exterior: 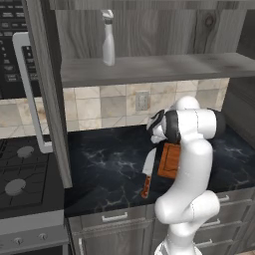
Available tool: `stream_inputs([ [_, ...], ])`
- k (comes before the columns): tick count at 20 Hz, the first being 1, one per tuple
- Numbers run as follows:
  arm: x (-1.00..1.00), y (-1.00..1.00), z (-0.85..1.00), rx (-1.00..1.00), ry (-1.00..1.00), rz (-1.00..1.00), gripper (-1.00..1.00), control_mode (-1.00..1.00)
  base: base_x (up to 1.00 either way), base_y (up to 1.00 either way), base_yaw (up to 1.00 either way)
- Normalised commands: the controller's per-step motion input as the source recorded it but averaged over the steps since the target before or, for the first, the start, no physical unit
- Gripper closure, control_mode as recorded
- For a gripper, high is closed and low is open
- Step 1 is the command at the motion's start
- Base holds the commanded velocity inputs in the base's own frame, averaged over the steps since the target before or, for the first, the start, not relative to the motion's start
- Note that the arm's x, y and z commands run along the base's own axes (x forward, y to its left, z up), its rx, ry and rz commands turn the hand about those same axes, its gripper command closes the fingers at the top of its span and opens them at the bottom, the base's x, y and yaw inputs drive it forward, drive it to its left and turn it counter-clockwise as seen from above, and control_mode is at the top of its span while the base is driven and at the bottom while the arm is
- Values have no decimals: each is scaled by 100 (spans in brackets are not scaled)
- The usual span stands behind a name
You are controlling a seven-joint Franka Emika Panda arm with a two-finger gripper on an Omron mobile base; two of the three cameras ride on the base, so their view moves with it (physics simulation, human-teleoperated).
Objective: Move the cutting board and knife to the sink. Then move spray from the cabinet to the counter.
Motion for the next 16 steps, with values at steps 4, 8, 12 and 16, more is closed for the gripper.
stream_inputs([
  [4,7,-9,-23,0,0,6,-100,-100,0,0,0],
  [8,1,-10,-22,0,0,7,-100,-100,0,0,0],
  [12,0,-10,-22,0,0,9,-100,-100,0,0,0],
  [16,-2,-13,-21,0,0,8,-100,-100,0,0,0],
])
